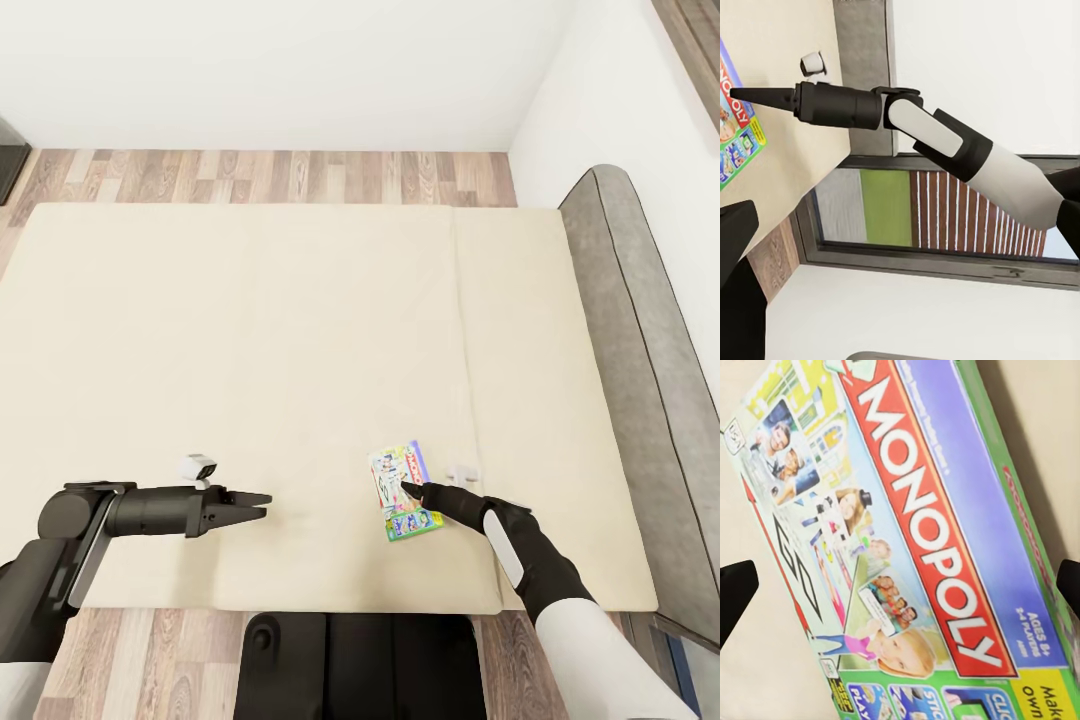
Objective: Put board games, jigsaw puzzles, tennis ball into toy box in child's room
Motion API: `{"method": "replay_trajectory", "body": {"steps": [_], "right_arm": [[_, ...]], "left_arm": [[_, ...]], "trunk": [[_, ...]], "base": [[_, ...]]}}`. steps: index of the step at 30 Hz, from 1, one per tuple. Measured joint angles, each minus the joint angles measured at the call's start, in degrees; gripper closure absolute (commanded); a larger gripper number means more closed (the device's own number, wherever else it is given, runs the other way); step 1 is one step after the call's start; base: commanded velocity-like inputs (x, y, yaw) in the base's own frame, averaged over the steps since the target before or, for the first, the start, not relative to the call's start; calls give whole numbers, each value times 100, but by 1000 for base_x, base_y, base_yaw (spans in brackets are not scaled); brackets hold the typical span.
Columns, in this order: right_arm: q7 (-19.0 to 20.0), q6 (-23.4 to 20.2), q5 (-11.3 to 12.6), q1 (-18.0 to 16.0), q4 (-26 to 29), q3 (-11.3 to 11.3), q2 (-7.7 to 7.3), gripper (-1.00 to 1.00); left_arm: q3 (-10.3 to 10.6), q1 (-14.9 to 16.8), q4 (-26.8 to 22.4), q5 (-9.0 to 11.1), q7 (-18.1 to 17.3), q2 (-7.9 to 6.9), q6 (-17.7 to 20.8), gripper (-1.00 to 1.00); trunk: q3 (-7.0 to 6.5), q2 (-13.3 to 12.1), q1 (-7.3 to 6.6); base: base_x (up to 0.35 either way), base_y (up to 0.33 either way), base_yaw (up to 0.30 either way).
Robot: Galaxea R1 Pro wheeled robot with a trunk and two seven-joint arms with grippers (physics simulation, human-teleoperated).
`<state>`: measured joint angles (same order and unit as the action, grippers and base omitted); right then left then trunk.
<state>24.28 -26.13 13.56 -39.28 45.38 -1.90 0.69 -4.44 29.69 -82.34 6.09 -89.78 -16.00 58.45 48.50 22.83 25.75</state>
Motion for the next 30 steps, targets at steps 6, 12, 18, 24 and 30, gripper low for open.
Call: {"method": "replay_trajectory", "body": {"steps": [6, 12, 18, 24, 30], "right_arm": [[-22, 4, 3, 0, -1, -1, 4, -100], [-48, 9, 6, 0, -8, -1, 5, -100], [-58, 9, 7, 0, -9, -1, 15, -100], [-58, 4, 2, 0, -9, 3, 106, -100], [-60, 5, -8, 0, -9, 6, 182, -100]], "left_arm": [[-12, 0, 0, 21, 0, -5, 0, -100], [-14, 0, 7, 23, 0, -6, -1, -100], [-16, 0, 16, 21, 0, -6, -7, -100], [-17, 0, 17, 22, 0, -6, -9, -100], [-20, 0, 18, 21, 0, -6, -9, -100]], "trunk": [[0, 0, 0], [0, 0, 0], [0, 0, 0], [-9, 0, 0], [-47, 0, 0]], "base": [[0, 0, 0], [0, 0, 0], [0, 0, 0], [0, 0, 0], [0, 0, 0]]}}
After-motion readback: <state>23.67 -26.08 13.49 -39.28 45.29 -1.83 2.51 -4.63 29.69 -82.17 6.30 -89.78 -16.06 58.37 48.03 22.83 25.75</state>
